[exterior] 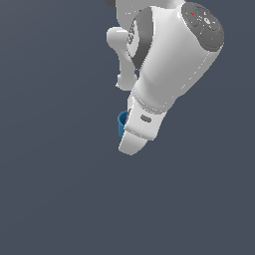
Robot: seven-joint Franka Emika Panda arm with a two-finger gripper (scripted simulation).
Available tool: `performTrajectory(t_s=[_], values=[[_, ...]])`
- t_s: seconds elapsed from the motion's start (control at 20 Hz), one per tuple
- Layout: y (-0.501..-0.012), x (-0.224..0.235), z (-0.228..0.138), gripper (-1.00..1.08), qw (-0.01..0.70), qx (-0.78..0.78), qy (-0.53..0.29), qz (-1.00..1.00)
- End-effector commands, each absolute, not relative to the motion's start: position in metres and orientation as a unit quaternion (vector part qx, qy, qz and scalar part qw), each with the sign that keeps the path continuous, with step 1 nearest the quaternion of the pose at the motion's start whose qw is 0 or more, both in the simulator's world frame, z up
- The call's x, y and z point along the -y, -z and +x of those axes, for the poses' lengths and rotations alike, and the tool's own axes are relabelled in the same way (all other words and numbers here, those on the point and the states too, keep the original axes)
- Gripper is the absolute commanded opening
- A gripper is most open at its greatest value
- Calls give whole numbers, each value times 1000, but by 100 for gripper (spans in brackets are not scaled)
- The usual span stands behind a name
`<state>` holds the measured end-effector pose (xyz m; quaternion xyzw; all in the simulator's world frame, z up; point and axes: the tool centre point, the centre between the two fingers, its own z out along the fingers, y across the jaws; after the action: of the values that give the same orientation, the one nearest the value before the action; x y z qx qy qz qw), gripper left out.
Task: Pick up the object and move it to a goal position.
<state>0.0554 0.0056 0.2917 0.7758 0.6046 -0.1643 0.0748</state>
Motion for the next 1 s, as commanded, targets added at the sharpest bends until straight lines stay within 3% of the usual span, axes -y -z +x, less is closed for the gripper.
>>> performTrajectory(t_s=[0.0,0.45,0.95], values=[[-319,4,56,-100,75,-605,164,776],[-386,31,58,-100,76,-604,164,776],[-408,40,61,-100,76,-604,164,776]])
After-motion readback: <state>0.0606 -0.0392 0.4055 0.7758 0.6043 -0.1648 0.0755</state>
